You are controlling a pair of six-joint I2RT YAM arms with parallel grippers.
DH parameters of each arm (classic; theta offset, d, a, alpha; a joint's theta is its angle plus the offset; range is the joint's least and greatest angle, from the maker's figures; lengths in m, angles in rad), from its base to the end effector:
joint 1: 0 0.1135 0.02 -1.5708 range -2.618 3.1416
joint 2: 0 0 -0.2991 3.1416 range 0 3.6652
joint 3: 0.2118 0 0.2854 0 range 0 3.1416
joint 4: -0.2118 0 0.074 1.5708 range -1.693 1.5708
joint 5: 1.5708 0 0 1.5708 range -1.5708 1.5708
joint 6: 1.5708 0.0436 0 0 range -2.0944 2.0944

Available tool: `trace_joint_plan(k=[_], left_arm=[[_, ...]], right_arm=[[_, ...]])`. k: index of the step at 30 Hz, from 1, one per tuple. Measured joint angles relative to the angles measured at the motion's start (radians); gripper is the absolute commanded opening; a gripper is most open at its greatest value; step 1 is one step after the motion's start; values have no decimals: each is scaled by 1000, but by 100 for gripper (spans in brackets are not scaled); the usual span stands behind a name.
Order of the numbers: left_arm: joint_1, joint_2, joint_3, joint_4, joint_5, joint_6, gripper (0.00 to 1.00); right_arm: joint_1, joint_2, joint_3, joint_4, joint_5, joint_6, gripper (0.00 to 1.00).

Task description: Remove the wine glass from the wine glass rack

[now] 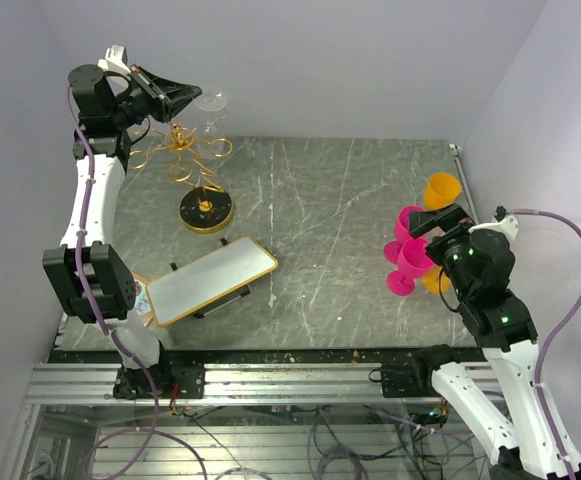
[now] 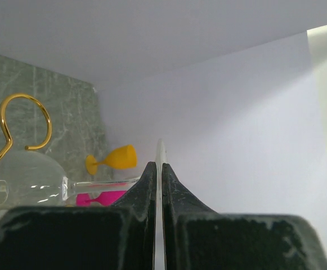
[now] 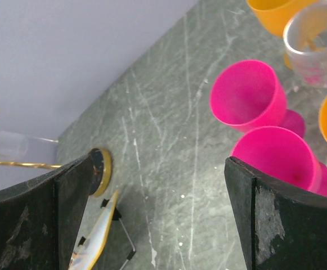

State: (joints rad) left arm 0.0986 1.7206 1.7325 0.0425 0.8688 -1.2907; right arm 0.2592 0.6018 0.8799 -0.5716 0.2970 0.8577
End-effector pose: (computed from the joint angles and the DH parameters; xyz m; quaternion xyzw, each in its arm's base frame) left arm 0.4460 0.0107 0.4781 -0.1645 0.6748 -0.6092 0.3826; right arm 0.1347 0.0225 0.3837 0.3184 0.7328 0.2116 0.5629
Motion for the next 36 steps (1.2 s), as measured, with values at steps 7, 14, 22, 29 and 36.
trace_joint_plan(k=[7,14,22,29,36], left_arm=[[-25,0,-6,55,6,-57,7],[-40,0,-19,60,-12,-50,7],[-83,31,-19,73,-29,-42,7],[-138,91,16,7,-75,38,7],[-193,111,46,-73,-129,111,7]], right_arm=[[0,-21,-5,87,-52,-8,100],[0,-21,-5,92,-50,-6,100],[0,-21,-5,92,-37,-7,100],[0,-21,-5,89,-27,-7,100],[0,-29,-5,80,-13,-10,100]])
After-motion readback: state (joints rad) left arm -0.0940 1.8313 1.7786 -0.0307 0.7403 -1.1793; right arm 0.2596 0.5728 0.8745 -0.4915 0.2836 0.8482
